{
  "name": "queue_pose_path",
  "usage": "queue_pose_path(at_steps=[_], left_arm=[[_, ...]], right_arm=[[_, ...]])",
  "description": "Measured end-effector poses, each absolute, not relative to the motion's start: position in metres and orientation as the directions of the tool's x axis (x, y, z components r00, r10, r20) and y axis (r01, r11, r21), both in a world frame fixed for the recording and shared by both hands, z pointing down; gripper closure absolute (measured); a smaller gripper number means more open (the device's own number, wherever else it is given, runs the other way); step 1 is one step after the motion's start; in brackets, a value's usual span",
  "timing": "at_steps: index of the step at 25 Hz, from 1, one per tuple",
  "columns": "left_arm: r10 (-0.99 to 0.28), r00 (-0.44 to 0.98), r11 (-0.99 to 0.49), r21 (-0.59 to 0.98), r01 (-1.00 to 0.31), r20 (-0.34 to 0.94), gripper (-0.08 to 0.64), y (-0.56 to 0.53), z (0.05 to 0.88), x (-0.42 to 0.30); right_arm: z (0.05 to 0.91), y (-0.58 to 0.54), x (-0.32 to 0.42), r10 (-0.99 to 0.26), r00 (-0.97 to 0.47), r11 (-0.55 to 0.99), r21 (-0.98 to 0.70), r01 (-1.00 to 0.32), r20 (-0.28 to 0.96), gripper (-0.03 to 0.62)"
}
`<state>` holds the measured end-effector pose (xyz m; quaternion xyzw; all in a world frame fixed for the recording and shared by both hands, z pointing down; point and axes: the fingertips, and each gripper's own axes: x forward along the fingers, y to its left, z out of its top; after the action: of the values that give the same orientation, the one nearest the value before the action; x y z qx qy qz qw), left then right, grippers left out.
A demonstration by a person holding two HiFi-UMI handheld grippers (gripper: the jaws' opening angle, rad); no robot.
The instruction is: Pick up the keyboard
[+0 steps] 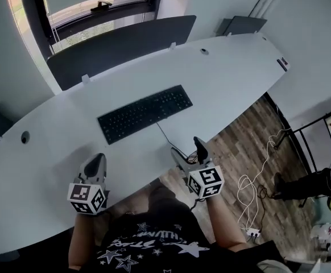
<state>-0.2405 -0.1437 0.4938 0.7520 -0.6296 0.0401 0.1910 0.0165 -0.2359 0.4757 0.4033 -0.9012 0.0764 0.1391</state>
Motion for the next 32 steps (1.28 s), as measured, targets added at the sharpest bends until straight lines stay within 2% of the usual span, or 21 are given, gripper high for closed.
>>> queue_pose_path(at_steps=[5, 11, 17, 20, 24, 32], left_arm=[[-0.939, 0.142, -0.063, 0.247, -0.967, 0.313, 0.551, -0.175, 0.491, -0.241], [-0.935, 0.099, -0.016, 0.238, -0.971, 0.339, 0.551, -0.198, 0.490, -0.234], [-0.935, 0.061, 0.017, 0.218, -0.976, 0.348, 0.551, -0.225, 0.488, -0.222], [-0.939, 0.043, 0.031, 0.209, -0.977, 0.342, 0.551, -0.238, 0.485, -0.216], [-0.939, 0.009, 0.062, 0.195, -0.979, 0.343, 0.551, -0.248, 0.485, -0.215], [-0.928, -0.094, 0.175, 0.197, -0.965, 0.361, 0.551, -0.247, 0.490, -0.223]], right_arm=[[0.495, -0.288, 0.012, -0.620, -0.669, 0.725, -0.027, -0.688, 0.411, 0.157], [0.517, -0.329, 0.011, -0.525, -0.638, 0.815, 0.117, -0.567, 0.564, 0.110], [0.526, -0.354, 0.007, -0.401, -0.682, 0.908, 0.167, -0.384, 0.611, 0.106], [0.526, -0.377, 0.007, -0.400, -0.675, 0.916, 0.270, -0.295, 0.620, 0.106], [0.541, -0.407, 0.001, -0.378, -0.620, 0.905, 0.415, -0.093, 0.687, 0.106], [0.580, -0.429, -0.022, -0.249, -0.539, 0.900, 0.398, 0.177, 0.804, 0.106]])
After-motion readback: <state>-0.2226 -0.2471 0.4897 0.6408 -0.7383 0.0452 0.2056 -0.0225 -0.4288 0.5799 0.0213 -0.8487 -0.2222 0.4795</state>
